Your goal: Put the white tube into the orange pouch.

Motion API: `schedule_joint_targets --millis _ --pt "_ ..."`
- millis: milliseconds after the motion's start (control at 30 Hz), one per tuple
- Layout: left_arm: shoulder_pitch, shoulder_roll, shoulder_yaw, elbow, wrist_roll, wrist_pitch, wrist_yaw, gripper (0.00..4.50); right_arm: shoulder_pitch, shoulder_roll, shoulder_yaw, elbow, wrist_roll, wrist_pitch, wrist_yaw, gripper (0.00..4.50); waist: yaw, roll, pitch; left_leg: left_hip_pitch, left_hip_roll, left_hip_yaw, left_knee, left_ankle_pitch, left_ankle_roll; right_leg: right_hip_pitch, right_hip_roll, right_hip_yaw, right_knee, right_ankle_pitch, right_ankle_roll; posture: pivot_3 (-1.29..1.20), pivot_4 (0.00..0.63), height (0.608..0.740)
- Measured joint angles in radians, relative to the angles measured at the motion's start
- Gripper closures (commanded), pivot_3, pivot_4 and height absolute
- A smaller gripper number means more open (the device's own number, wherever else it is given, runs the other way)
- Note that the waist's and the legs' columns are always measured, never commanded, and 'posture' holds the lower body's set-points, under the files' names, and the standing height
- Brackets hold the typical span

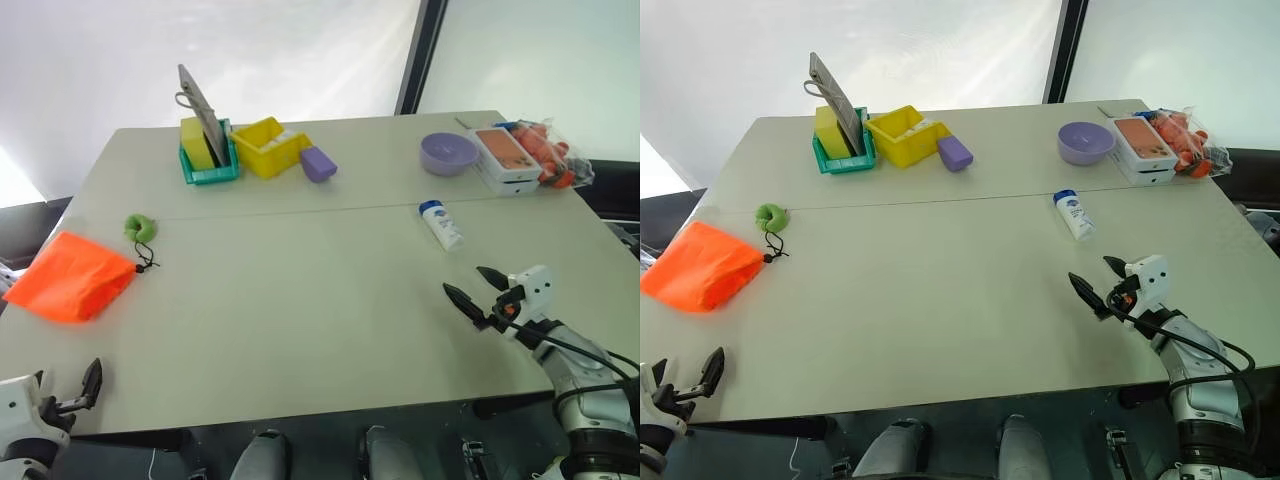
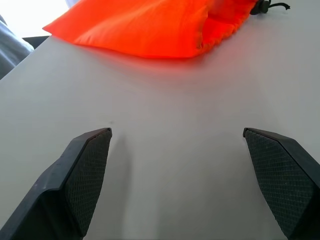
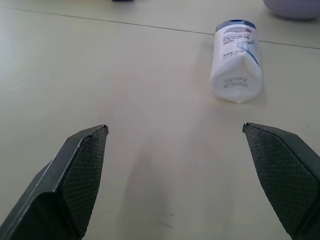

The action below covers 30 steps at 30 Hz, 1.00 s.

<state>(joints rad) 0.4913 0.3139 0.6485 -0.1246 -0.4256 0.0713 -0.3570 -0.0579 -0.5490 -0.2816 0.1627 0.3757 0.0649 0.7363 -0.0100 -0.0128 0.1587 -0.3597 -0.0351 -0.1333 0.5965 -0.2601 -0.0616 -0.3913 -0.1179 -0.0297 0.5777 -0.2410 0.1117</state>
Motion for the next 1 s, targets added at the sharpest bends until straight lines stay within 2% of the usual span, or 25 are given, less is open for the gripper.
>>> schedule_joint_targets --millis 633,867,1000 --pt "-0.03 -0.012 -0.01 -0.01 0.035 -0.042 0.05 0.0 -0.033 0.012 0.04 -0.008 -0.002 -0.004 0.029 0.02 0.0 0.0 0.0 0.0 0.0 0.0 0.0 0.0 0.0 0.001 0.0 0.0 0.001 0.0 0.0 0.0 0.15 0.74" --pt "-0.079 0.042 -0.073 -0.081 0.281 -0.121 0.14 0.0 -0.031 0.017 0.163 -0.182 0.085 0.145 0.169 0.02 0.006 0.0 0.0 0.0 0.0 -0.001 -0.001 0.001 0.001 0.003 0.0 0.0 0.004 0.0 0.0 0.0 0.15 0.74" --pt "-0.13 0.061 -0.092 -0.094 0.404 -0.121 0.209 0.0 -0.035 0.015 0.228 -0.221 0.074 0.161 0.209 0.02 0.016 0.0 -0.001 0.001 0.0 0.0 0.0 0.0 0.0 0.002 0.0 0.0 0.004 0.0 0.0 0.0 0.15 0.74"
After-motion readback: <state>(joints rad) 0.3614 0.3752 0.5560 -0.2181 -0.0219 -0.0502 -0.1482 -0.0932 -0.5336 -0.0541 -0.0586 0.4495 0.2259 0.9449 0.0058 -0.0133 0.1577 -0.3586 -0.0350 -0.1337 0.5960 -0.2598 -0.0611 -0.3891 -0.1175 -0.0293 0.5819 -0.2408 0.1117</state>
